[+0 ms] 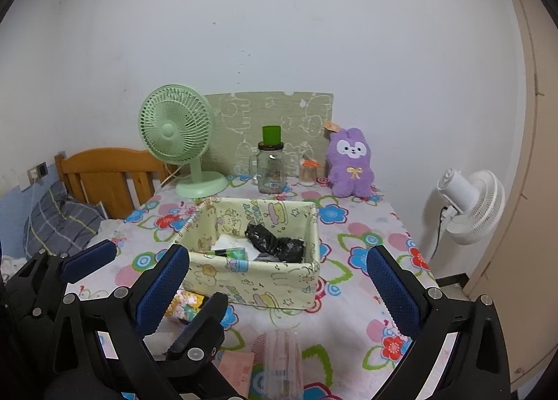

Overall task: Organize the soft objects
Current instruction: 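Withdraw both open tools up and away from the basket, then move the left tool to the pink envelope while the right tool approaches the clear plastic tube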

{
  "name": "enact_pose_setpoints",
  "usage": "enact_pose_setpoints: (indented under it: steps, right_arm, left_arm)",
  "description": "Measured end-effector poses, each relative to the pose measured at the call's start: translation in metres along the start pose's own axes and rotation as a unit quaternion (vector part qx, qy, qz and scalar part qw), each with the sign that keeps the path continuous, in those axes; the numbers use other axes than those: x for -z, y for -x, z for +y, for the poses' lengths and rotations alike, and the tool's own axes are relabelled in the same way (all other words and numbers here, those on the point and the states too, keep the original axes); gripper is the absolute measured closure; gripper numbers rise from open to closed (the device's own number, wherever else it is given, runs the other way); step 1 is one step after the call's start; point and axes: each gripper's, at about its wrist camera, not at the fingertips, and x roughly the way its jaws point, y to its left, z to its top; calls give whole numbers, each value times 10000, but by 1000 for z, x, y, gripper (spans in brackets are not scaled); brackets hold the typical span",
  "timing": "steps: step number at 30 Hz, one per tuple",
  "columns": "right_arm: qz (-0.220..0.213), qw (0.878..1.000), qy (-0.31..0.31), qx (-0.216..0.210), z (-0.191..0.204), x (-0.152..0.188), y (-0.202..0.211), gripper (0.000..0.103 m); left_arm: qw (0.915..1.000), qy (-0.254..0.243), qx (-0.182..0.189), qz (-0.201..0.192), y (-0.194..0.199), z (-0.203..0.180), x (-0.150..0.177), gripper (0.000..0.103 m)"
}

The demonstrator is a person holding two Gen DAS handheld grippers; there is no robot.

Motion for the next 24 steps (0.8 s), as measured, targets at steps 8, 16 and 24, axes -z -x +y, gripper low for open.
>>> enact_pose_setpoints:
  steps: [8,16,24]
  right_arm:
    - [128,9999,-77,-6,-3,15,1,0]
    - [305,9994,-172,28,-4,32,-5,1]
    - [463,9987,-193,54,-4,50,-17,3]
  left_arm:
    - [9999,77,-76,34,1,-1,15,0]
    - [9995,196,-55,236,-8,-1,30,0]
    - [9984,264,-118,486,-23,0,49,4]
